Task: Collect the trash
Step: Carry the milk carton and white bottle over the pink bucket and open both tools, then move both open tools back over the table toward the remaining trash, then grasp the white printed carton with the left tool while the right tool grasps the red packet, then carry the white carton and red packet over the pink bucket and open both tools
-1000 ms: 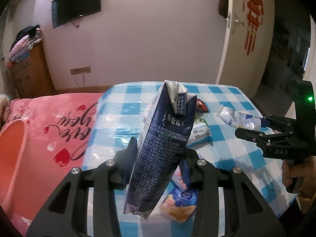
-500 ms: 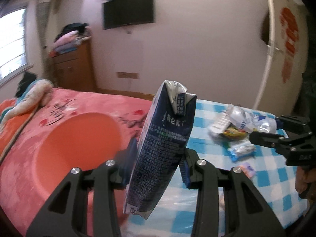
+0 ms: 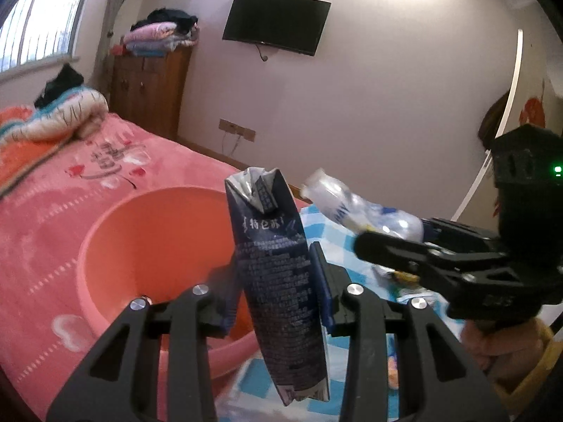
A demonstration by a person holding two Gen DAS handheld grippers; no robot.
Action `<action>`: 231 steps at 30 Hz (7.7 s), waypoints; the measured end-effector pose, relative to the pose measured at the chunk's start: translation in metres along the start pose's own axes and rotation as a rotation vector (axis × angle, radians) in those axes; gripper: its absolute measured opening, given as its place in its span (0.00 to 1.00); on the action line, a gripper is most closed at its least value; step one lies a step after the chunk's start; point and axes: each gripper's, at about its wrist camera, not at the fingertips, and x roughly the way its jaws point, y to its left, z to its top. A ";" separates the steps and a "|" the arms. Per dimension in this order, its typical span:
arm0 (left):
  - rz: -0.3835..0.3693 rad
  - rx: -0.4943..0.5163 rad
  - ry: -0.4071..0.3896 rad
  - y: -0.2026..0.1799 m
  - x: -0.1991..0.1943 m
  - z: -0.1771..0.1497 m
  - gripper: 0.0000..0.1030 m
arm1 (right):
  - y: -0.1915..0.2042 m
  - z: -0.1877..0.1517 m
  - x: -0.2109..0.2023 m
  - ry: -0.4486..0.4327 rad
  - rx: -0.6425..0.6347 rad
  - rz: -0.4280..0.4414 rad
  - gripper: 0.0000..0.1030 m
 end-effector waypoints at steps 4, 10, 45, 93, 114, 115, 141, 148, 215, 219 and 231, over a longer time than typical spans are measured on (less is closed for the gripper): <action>-0.040 -0.070 -0.030 0.009 -0.005 0.003 0.36 | -0.002 0.010 0.012 0.011 0.014 0.016 0.60; 0.010 -0.098 -0.064 0.023 -0.007 0.018 0.36 | 0.004 0.021 0.030 0.021 0.004 0.058 0.60; 0.232 0.235 -0.026 -0.073 0.042 -0.025 0.83 | -0.151 -0.077 -0.044 -0.112 0.236 -0.199 0.93; -0.371 0.643 0.318 -0.171 0.081 -0.171 0.83 | -0.146 -0.260 -0.144 0.018 0.642 -0.392 0.93; -0.370 0.624 0.337 -0.223 0.235 -0.031 0.83 | -0.246 -0.209 -0.126 -0.033 0.686 -0.427 0.93; -0.367 0.633 0.355 -0.226 0.245 -0.031 0.83 | -0.253 -0.207 -0.127 -0.036 0.693 -0.430 0.93; -0.282 0.649 0.585 -0.250 0.372 -0.045 0.72 | -0.351 -0.183 -0.052 0.114 0.600 -0.464 0.95; -0.252 0.614 0.571 -0.248 0.370 -0.052 0.65 | -0.352 -0.184 -0.044 0.129 0.577 -0.486 0.96; 0.004 0.213 0.053 -0.059 0.030 0.000 0.65 | -0.075 -0.064 -0.079 -0.069 0.133 -0.269 0.85; 0.103 0.166 0.018 -0.020 0.013 0.012 0.65 | -0.043 -0.035 -0.047 -0.055 0.049 -0.205 0.85; 0.295 0.020 0.047 0.069 0.014 0.022 0.65 | 0.035 0.018 0.060 0.037 -0.150 -0.076 0.86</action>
